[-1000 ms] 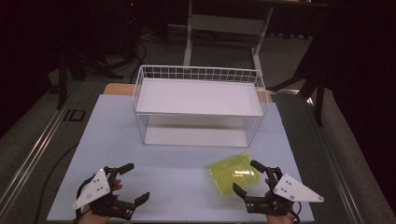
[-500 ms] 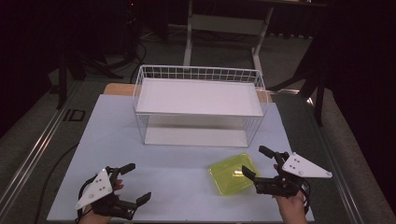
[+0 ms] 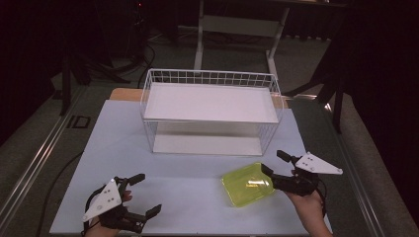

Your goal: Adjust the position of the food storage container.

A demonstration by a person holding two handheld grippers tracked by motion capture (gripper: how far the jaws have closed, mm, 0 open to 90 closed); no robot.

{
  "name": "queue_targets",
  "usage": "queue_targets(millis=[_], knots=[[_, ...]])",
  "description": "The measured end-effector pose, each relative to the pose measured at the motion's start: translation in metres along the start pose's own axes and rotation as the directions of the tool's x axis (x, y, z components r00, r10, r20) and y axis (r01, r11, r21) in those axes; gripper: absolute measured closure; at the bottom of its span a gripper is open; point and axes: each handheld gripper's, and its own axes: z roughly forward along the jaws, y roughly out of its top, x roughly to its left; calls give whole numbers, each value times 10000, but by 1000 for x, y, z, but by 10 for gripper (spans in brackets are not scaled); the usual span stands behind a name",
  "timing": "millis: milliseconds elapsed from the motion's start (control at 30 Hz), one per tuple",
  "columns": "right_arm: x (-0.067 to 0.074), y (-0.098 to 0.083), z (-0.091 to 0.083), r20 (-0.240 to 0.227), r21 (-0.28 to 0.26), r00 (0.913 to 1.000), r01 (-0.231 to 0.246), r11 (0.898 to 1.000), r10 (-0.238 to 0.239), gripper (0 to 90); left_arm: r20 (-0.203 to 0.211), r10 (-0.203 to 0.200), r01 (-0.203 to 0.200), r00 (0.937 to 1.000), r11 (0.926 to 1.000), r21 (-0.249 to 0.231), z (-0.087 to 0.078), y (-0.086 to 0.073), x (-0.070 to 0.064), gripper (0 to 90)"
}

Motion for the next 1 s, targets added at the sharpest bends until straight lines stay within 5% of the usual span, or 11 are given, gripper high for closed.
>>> queue_targets(millis=[200,433,733,1000], knots=[[-14,-16,5,418,652,9991,-129,9978,102,428,14,3,-3,10000,10000,36,1,-1,1,19],[-30,-40,10,801,1379,9967,-198,9902,88,679,62,20,-20,10000,9999,99,3,-2,0,19],[-37,-61,9,671,2276,9977,-102,9737,-52,899,84,25,-26,10000,9999,163,4,-2,-1,19],[-32,-74,8,77,2808,9999,-96,9597,77,900,109,37,-39,9999,9999,159,5,-2,-1,19]])
